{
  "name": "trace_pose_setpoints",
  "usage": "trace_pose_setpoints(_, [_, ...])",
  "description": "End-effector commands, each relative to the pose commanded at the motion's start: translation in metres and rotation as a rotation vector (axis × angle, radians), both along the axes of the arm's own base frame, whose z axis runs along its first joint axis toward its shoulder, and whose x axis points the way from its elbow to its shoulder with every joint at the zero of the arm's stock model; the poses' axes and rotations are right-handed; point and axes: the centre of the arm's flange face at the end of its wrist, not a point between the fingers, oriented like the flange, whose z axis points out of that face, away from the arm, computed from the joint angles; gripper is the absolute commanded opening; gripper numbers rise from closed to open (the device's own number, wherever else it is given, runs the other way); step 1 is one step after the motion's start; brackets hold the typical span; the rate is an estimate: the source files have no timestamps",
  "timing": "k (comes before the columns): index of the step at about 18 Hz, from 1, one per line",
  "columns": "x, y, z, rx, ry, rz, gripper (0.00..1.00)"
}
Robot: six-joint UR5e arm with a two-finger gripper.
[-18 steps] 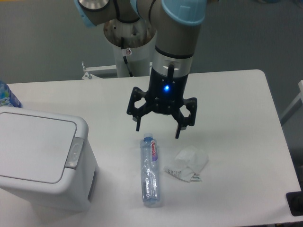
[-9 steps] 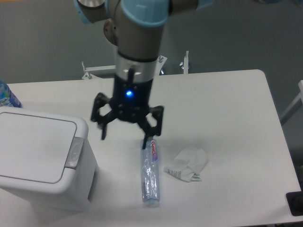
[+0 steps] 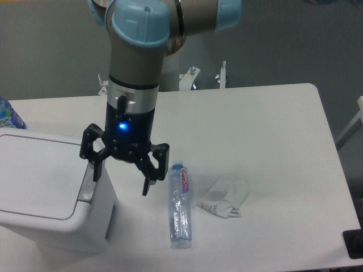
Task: Open the trash can
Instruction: 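Move the open gripper over to the white trash can lid, then push the gripper against the lid edge to flip the lid open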
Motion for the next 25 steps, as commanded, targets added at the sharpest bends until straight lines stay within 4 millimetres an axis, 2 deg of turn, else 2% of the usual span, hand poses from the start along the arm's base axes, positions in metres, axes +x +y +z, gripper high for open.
trace_pose_setpoints(1, [0.006, 0.001, -0.007, -0.011, -0.006, -0.007, 1.0])
trace_pose_setpoints(6, [0.009, 0.001, -0.009, -0.013, -0.006, -0.011, 1.0])
trace_pose_setpoints(20, [0.006, 0.002, -0.011, -0.002, 0.023, -0.004, 1.0])
trace_pose_setpoints(25, [0.002, 0.005, -0.018, -0.015, 0.041, 0.008, 1.0])
